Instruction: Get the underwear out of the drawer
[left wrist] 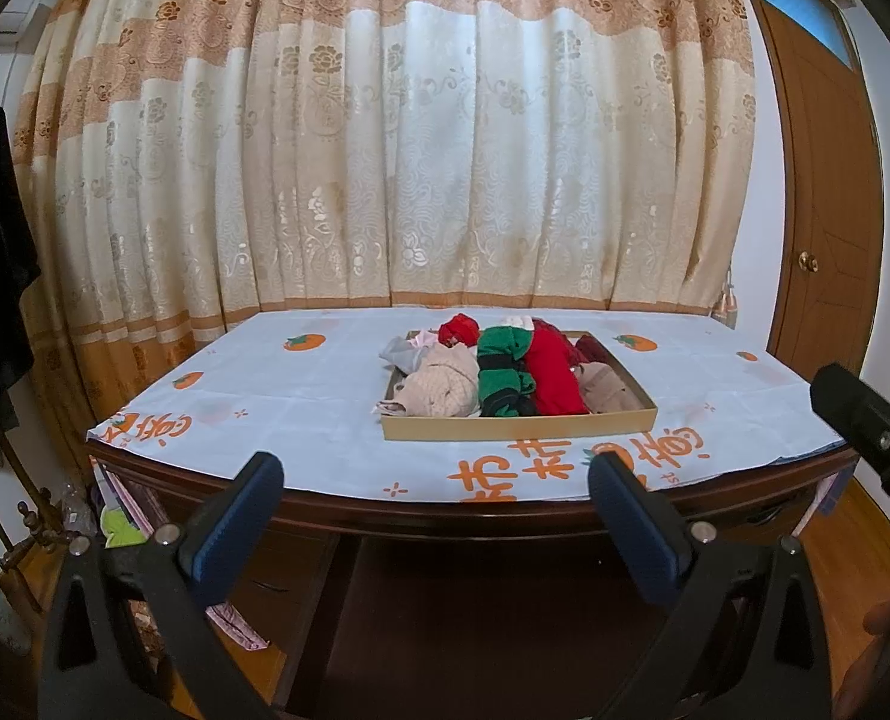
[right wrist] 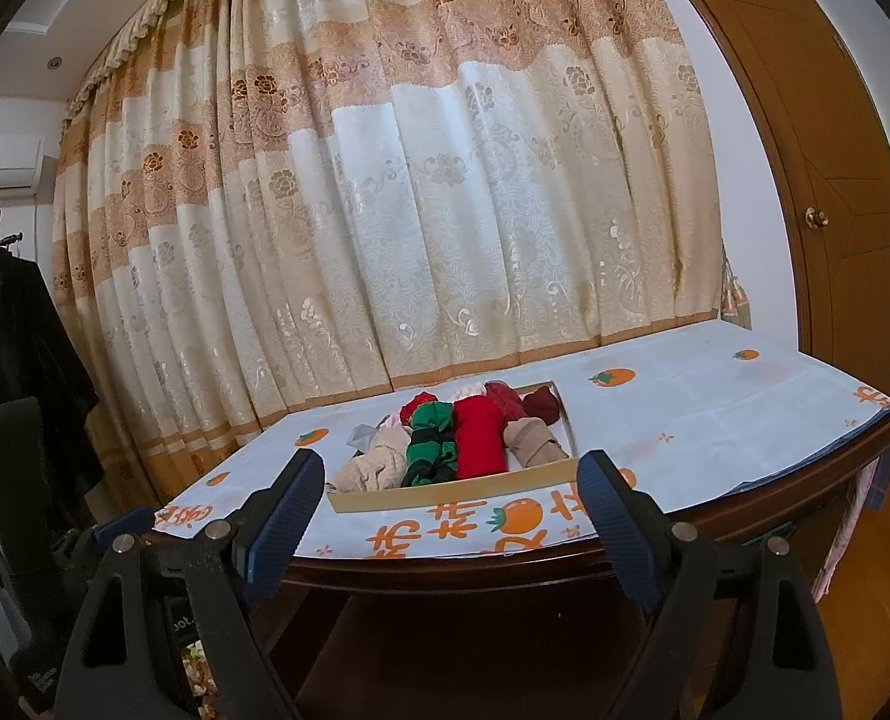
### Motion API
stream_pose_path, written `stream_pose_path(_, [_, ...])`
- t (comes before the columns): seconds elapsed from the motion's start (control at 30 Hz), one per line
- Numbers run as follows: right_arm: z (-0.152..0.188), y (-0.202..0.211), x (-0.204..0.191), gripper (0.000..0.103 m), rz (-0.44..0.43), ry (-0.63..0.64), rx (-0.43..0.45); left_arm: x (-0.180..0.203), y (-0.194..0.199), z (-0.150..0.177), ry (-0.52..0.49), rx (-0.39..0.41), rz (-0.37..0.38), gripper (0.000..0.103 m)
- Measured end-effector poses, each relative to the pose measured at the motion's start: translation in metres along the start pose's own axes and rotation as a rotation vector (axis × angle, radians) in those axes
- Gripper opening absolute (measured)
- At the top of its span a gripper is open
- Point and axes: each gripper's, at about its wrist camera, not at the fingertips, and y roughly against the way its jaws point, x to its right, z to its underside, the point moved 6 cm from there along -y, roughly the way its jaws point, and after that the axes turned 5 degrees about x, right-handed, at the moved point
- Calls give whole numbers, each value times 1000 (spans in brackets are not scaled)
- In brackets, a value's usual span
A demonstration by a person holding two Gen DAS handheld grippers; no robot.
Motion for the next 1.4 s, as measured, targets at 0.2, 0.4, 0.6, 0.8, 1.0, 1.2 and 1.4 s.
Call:
stream_pose_path(0.2, [0,0,0,88,1,2,3,0,0,0,-2,2,1,103])
stream_pose_path(0.4, [-1,0,0,88,0,0,3,-1,1,0,0,4,0,103])
stream_pose_path(0.6, [-2,1,1,88,1,-2,5,-3,3,-3,0,6,-3,103])
stream_pose_path(0.8, [-3,1,1,88,3,-1,5,-3,3,-2,-2,5,-3,103])
stream_pose_path(1.0, [-2,1,1,88,2,-3,5,-3,3,-2,-1,8,-6,103])
stream_pose_path(1.2, [-4,2,1,88,1,-2,9,-3,4,-4,-9,16,-15,103])
stream_pose_path(1.4, [-7,5,0,88,3,-4,16,-5,9,-11,-32,33,-38,103])
